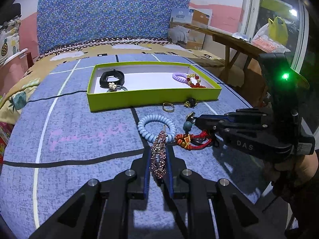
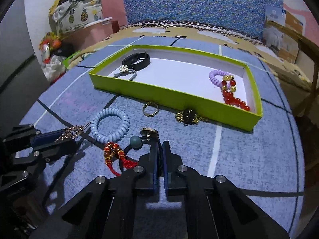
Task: Organize jewelry
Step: 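Grasp the pink beaded keychain with the left gripper while the right grasps the red tassel charm, then carry the pink keychain in the left gripper while the right carries the black hair tie, then lower both held items into the green box and open both grippers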
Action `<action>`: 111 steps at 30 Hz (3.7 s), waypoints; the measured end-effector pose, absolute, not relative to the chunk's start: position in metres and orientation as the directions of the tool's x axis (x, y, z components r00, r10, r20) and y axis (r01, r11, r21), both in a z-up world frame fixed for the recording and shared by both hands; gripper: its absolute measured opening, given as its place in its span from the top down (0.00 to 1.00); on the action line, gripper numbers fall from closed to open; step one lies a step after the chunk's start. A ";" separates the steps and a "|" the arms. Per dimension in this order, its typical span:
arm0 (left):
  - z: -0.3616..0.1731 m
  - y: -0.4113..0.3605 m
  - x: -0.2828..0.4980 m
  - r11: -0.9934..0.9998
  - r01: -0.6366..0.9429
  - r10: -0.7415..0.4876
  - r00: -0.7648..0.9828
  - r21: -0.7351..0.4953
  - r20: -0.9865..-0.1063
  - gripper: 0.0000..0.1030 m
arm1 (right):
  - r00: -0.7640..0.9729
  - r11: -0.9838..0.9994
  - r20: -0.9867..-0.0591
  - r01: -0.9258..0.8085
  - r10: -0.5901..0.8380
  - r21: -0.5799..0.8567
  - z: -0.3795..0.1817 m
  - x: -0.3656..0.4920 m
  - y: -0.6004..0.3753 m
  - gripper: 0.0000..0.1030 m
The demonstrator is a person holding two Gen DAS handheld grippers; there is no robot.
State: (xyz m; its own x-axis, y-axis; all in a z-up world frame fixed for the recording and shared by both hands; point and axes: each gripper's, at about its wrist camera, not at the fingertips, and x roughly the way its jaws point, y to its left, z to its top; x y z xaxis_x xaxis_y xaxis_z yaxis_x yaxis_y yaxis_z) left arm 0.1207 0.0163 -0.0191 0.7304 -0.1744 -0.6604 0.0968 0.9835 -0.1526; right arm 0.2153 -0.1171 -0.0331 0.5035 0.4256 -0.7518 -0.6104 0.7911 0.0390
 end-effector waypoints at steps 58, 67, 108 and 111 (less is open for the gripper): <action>0.035 0.022 0.149 0.995 0.081 -0.099 0.817 -0.057 -0.569 0.86 | 0.698 0.832 -0.512 -0.551 0.500 0.062 0.064 0.210 -0.151 0.97; 0.035 0.031 0.200 0.997 0.071 -0.064 0.816 -0.010 -0.574 0.86 | 0.673 0.827 -0.544 -0.557 0.501 0.072 0.050 0.267 -0.141 0.97; 0.002 0.041 0.296 0.997 0.049 -0.076 0.741 -0.060 -0.668 0.77 | 0.615 0.864 -0.668 -0.497 0.418 0.084 0.005 0.353 -0.128 0.82; 0.008 0.043 0.285 0.996 0.052 -0.084 0.751 -0.069 -0.654 0.77 | 0.629 0.863 -0.649 -0.497 0.429 0.088 0.015 0.337 -0.133 0.82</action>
